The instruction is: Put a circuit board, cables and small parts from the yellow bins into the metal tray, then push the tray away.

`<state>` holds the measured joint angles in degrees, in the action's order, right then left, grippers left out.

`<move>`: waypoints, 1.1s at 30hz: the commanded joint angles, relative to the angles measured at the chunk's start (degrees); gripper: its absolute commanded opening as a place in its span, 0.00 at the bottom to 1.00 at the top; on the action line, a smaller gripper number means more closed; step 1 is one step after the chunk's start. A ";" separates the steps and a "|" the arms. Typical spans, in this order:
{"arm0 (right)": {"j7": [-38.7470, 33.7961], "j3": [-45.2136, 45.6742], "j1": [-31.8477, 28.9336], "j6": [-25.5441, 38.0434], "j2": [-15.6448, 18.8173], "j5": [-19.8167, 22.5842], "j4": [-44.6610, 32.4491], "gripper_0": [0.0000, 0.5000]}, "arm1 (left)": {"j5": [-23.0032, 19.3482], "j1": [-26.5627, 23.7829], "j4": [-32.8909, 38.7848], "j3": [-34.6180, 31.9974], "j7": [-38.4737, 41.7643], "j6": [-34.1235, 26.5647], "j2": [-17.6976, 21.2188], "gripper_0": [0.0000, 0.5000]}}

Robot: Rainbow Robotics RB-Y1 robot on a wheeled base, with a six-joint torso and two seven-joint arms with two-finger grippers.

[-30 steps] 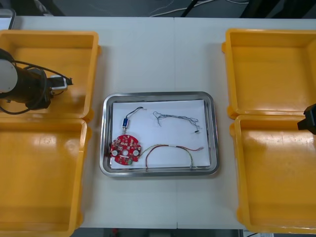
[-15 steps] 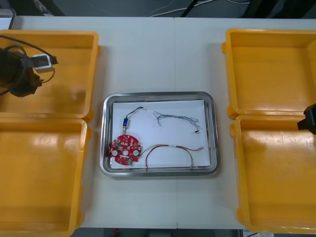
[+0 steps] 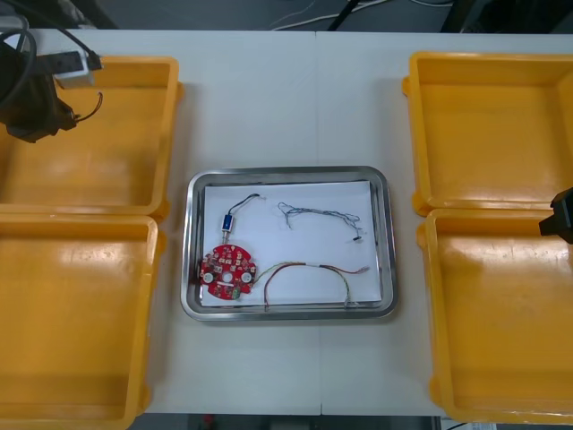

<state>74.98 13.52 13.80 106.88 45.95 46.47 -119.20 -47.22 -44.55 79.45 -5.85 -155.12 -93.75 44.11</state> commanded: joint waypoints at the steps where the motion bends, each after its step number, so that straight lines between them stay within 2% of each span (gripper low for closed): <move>1: 0.87 1.59 1.49 -0.44 -0.68 -0.42 -0.25 1.00 | 0.20 -2.47 9.50 1.55 30.93 -4.43 2.91 0.00; 5: 0.87 1.59 1.49 -0.44 -0.68 -0.42 -0.25 1.00 | 0.81 -2.38 17.76 7.26 53.17 -7.50 2.47 0.00; 9: 0.87 1.59 1.49 -0.44 -0.68 -0.42 -0.25 1.00 | 1.43 -2.38 21.62 9.81 66.44 -9.26 0.62 0.00; 11: 0.87 1.59 1.49 -0.44 -0.68 -0.42 -0.25 1.00 | 2.74 -2.21 23.73 10.51 73.65 -10.67 -1.49 0.00; 14: 0.87 1.59 1.49 -0.44 -0.68 -0.42 -0.25 1.00 | 5.12 -1.68 25.76 11.30 79.36 -11.72 -3.86 0.00; 18: 0.87 1.59 1.49 -0.44 -0.68 -0.42 -0.25 1.00 | 10.65 -1.51 27.69 14.11 87.36 -13.92 -7.99 0.00; 21: 0.87 1.59 1.49 -0.44 -0.68 -0.42 -0.25 1.00 | 16.90 -1.59 28.13 17.37 93.16 -14.09 -11.95 0.00; 22: 0.87 1.59 1.49 -0.44 -0.68 -0.42 -0.25 1.00 | 16.90 -1.59 28.13 17.37 93.16 -14.09 -11.95 0.00; 24: 0.87 1.59 1.49 -0.44 -0.68 -0.42 -0.25 1.00 | 21.55 -1.33 28.04 19.39 96.76 -14.01 -15.64 0.00; 33: 0.87 1.59 1.49 -0.44 -0.68 -0.42 -0.25 1.00 | 30.52 1.13 28.22 24.75 103.18 -12.07 -23.72 0.00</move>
<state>74.98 13.54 13.89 106.84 45.92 46.44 -119.12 -19.23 -44.27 105.60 16.37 -52.22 -107.12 23.65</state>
